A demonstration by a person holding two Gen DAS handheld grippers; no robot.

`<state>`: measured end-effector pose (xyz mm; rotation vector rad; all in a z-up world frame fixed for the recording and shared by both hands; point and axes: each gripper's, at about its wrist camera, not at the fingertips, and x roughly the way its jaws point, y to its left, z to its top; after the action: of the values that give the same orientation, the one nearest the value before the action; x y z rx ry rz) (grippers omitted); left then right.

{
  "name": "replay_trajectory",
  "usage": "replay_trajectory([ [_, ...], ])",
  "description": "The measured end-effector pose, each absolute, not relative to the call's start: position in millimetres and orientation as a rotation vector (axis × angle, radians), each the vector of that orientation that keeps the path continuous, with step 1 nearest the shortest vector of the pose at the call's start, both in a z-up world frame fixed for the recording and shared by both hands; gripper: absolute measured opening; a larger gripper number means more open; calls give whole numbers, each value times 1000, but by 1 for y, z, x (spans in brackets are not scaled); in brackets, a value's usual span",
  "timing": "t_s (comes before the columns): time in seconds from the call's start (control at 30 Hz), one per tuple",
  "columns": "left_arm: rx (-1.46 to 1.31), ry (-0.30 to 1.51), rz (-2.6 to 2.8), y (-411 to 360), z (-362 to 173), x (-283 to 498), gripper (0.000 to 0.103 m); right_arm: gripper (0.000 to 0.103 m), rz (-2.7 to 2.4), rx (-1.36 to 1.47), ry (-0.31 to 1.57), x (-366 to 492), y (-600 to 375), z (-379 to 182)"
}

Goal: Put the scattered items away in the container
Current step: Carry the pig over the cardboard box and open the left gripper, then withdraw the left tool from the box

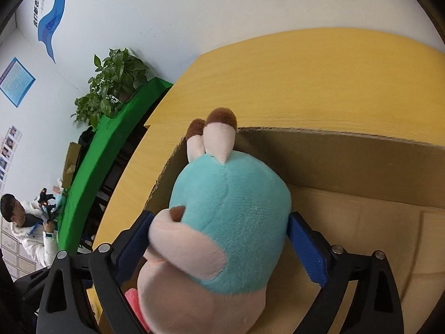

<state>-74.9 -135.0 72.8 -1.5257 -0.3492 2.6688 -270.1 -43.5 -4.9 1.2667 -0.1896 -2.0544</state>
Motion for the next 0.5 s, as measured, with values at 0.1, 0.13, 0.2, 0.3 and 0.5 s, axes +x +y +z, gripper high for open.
replay_trajectory([
  [0.1,-1448,-377,2731,-141,84,-49,81,97,-2094,1234,-146,-256,-27,18],
  [0.13,-1409,-374,2762,-139,90,-37,81,98,-2109,1218,-130,-247,-16,29],
  [0.2,-1359,-349,2798,-137,101,-23,81,102,-2128,1192,-106,-225,8,52],
  [0.3,-1299,-271,2844,-94,130,-21,81,103,-2161,1179,-65,-193,41,75],
  [0.5,-1156,-116,2934,-75,125,22,82,103,-2362,1158,65,-105,107,96],
])
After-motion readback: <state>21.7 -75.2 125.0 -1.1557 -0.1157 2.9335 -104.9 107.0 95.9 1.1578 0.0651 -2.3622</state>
